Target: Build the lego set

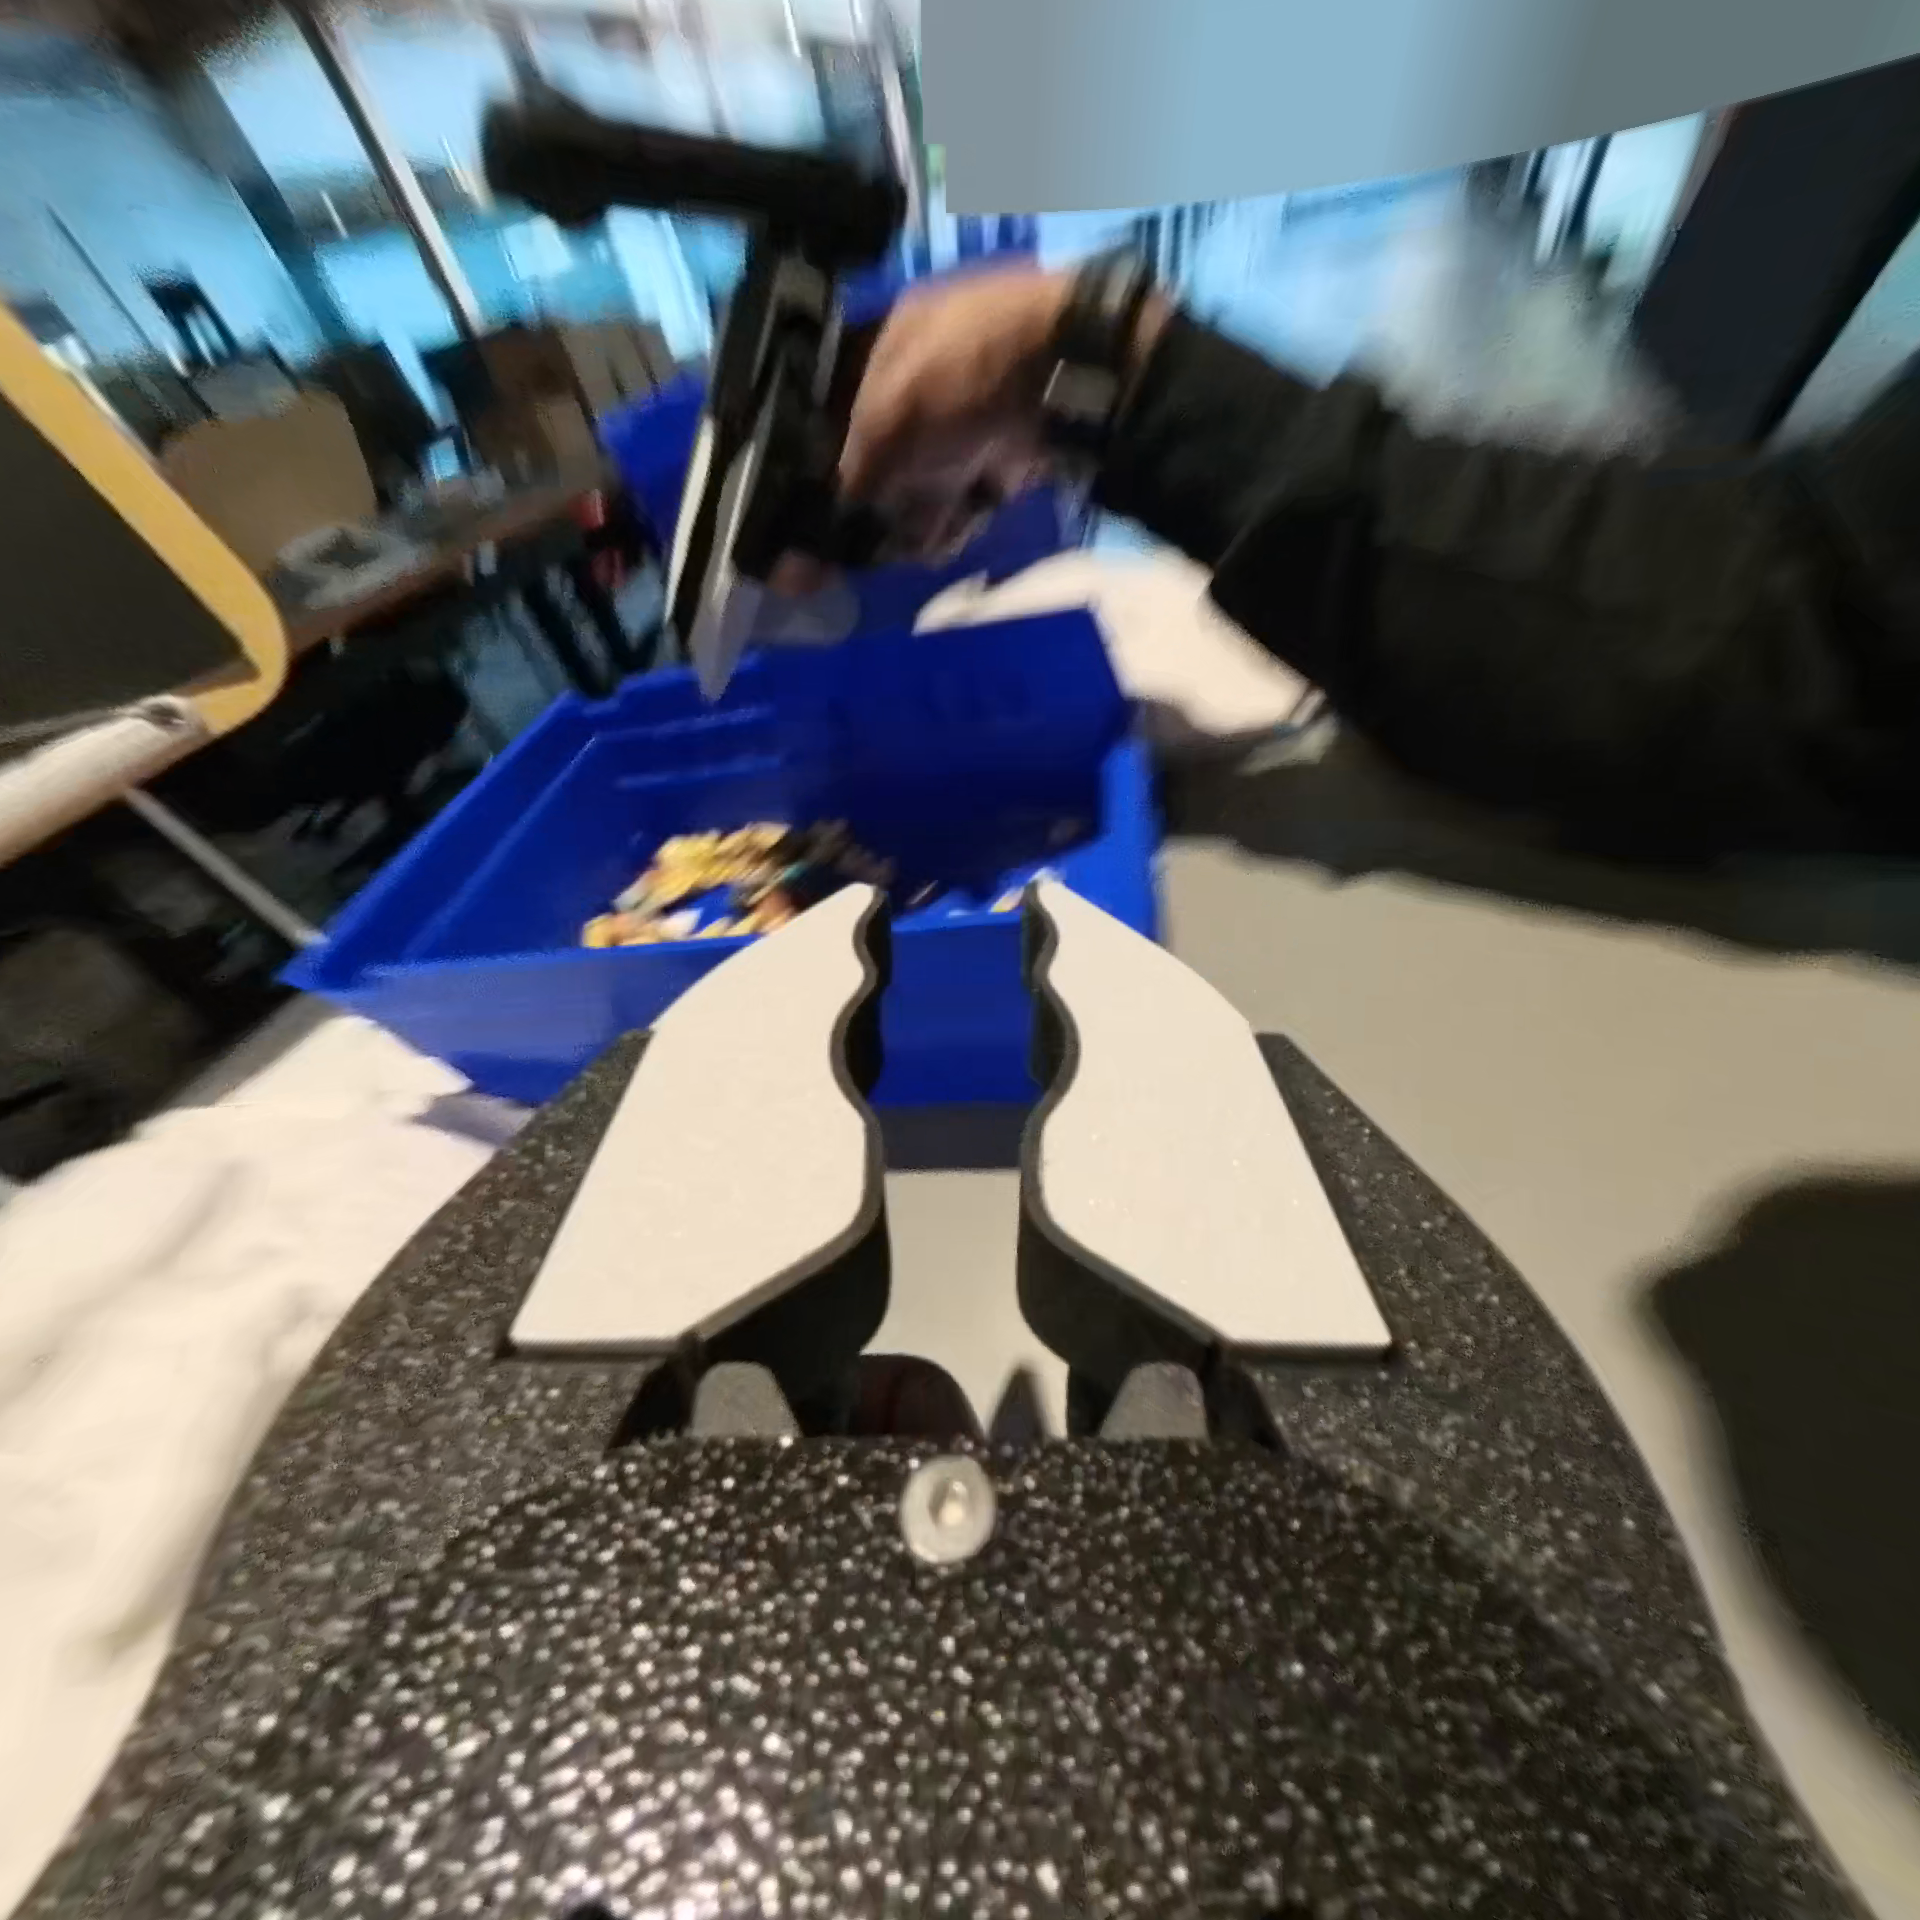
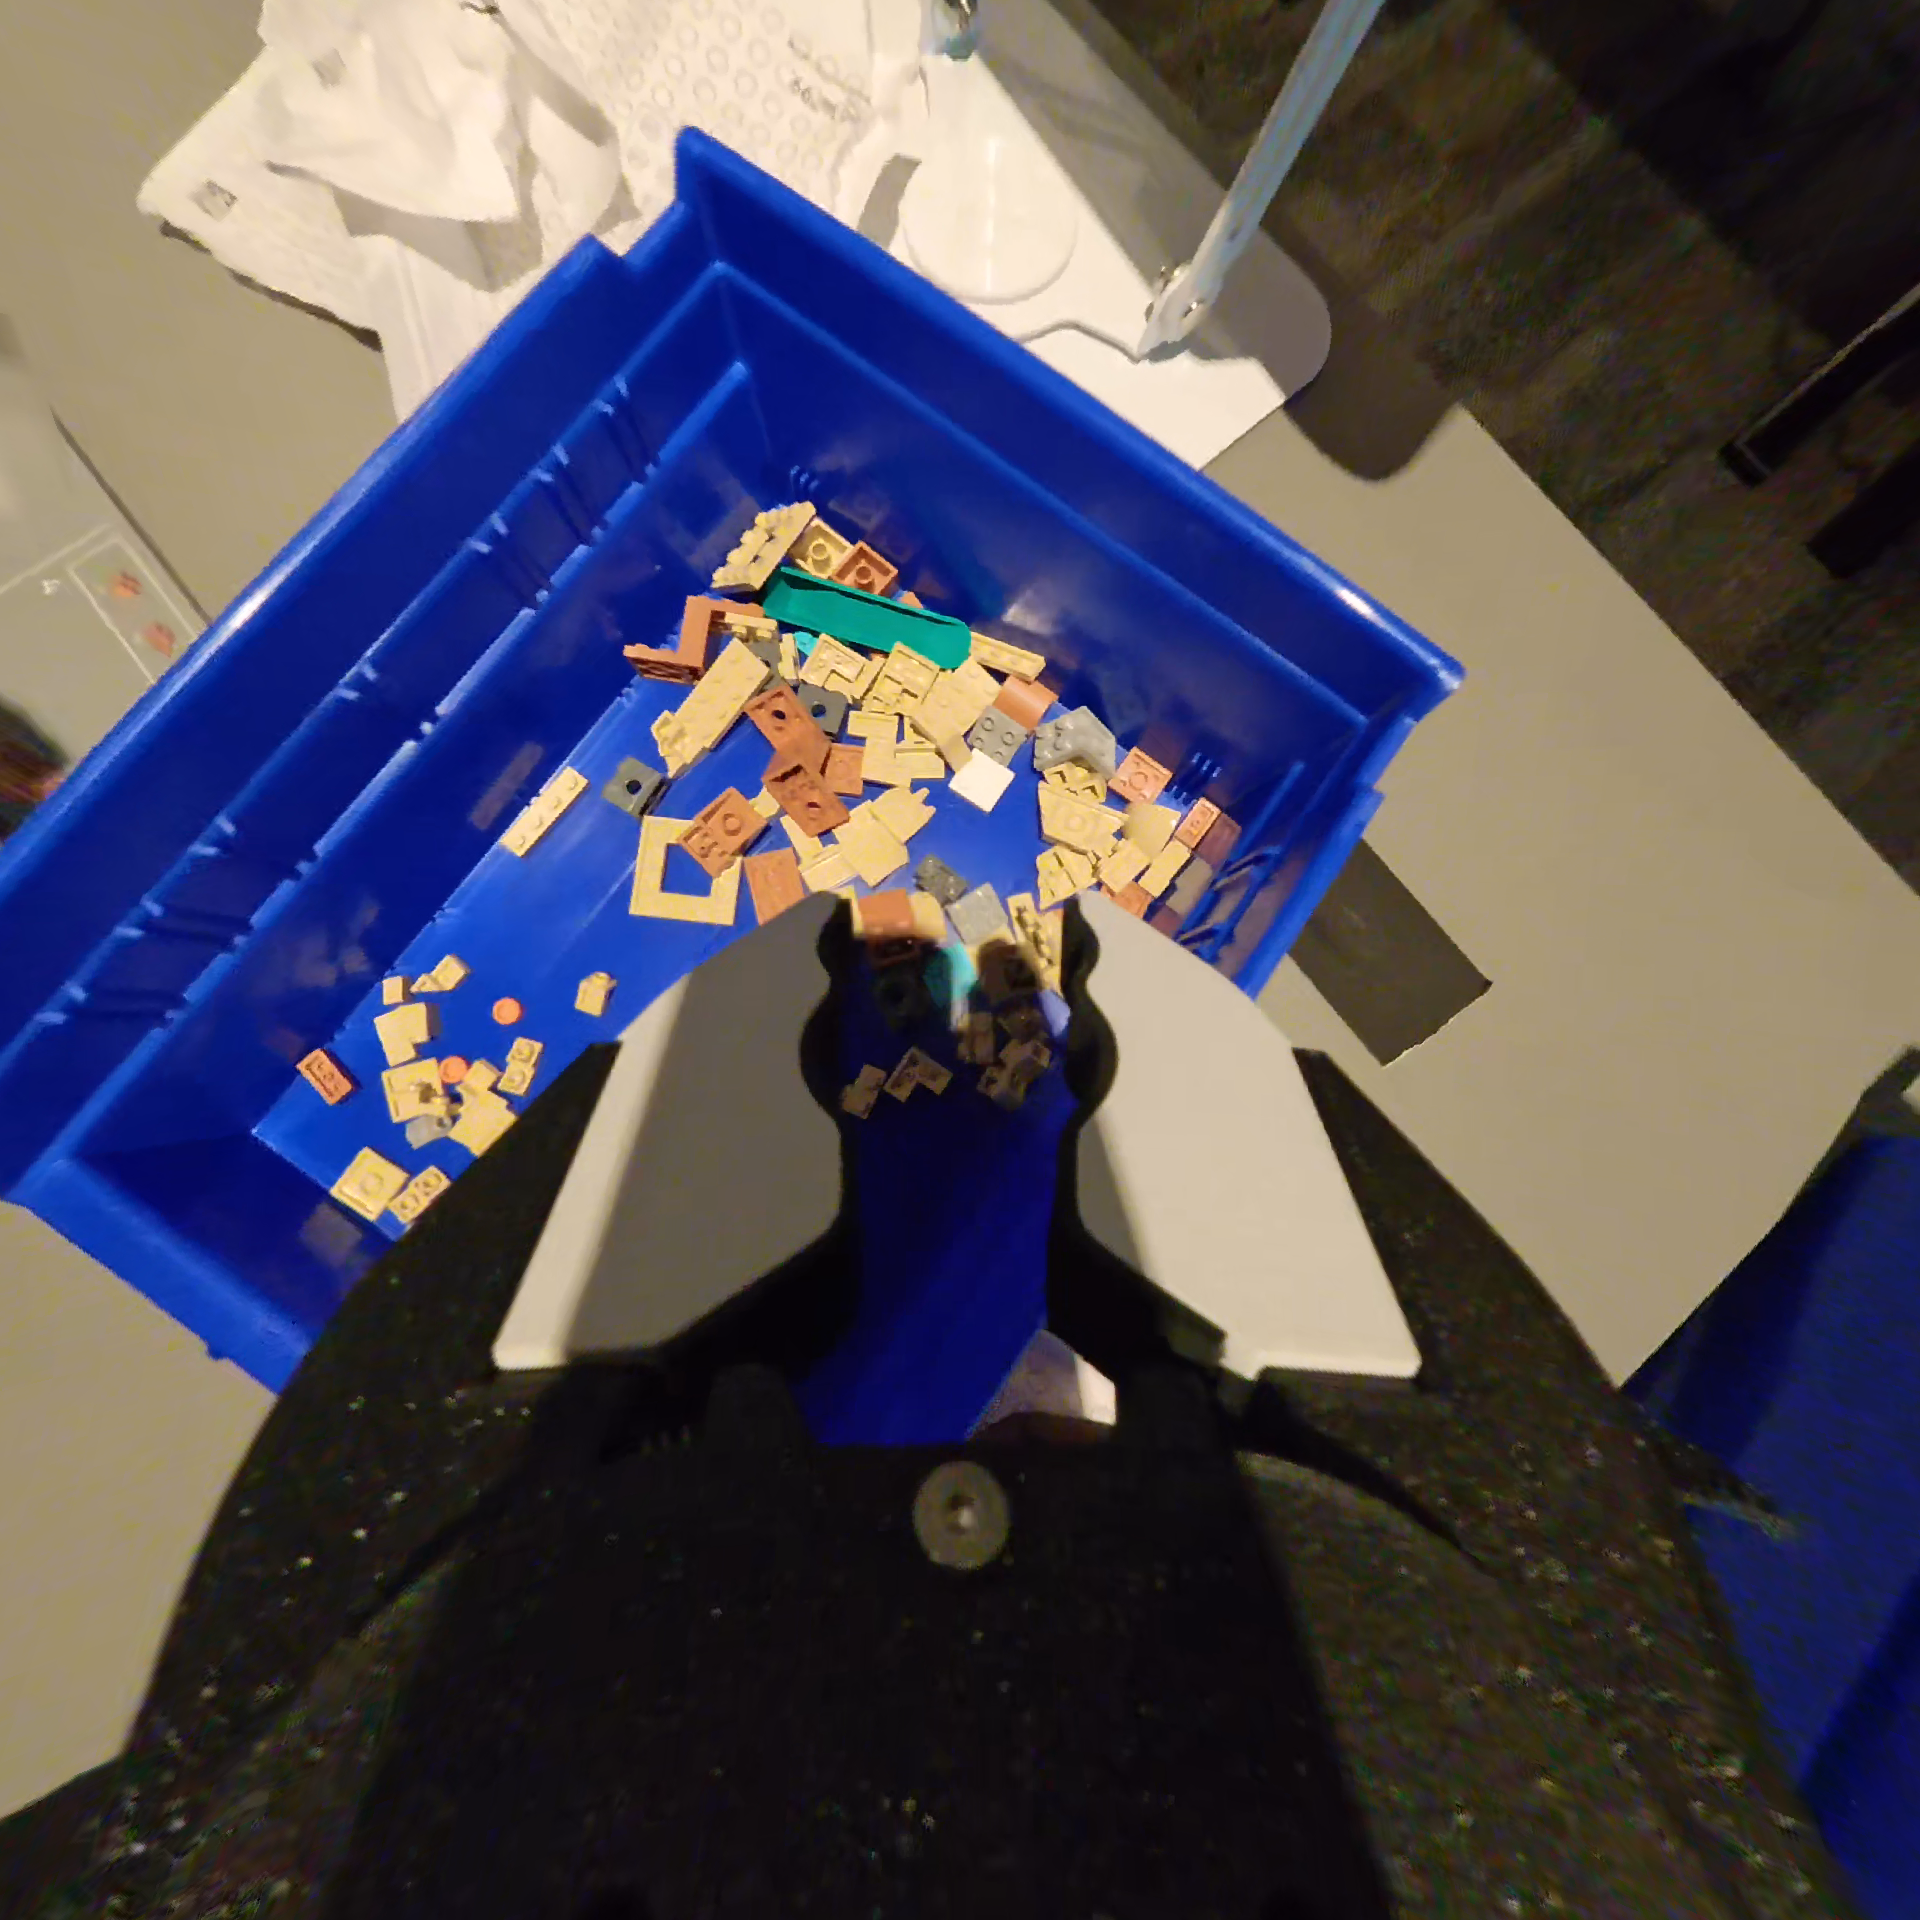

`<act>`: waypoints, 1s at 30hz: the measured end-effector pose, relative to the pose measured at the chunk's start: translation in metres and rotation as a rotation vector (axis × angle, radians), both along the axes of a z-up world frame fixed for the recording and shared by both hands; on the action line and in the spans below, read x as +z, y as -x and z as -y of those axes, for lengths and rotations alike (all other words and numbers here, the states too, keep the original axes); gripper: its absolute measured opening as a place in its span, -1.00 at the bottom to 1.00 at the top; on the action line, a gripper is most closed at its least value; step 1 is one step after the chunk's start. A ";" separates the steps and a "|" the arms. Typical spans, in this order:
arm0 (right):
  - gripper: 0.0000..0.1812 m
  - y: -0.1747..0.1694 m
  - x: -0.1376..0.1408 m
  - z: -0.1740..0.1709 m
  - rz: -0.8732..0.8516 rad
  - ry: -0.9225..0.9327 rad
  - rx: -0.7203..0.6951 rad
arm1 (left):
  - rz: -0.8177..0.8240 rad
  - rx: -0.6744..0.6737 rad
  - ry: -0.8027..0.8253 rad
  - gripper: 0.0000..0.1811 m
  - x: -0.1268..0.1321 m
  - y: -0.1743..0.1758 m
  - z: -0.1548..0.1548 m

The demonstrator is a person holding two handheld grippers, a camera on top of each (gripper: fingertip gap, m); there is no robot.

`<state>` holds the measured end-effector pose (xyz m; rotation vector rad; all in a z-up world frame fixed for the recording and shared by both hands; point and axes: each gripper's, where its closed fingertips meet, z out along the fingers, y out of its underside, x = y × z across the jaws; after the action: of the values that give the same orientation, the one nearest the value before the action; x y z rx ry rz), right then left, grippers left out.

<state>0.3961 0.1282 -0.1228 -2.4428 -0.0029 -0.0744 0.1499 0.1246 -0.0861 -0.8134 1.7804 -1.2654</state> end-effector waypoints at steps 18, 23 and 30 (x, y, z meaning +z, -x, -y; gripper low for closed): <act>-0.66 -0.020 0.063 0.015 0.019 -0.325 -0.052 | -0.694 -0.189 -0.429 -0.61 -0.079 -0.246 0.000; -0.66 -0.018 0.056 0.013 0.042 -0.282 -0.033 | -0.753 -0.155 -0.426 -0.59 -0.104 -0.266 0.003; -0.65 -0.031 0.051 0.027 -0.017 -0.266 -0.101 | -0.739 -0.102 -0.384 -0.54 -0.117 -0.273 0.002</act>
<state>0.4275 0.1015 -0.0718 -2.1766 0.1298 -0.0931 0.4228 0.1230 -0.2035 -1.0485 2.5699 -0.6611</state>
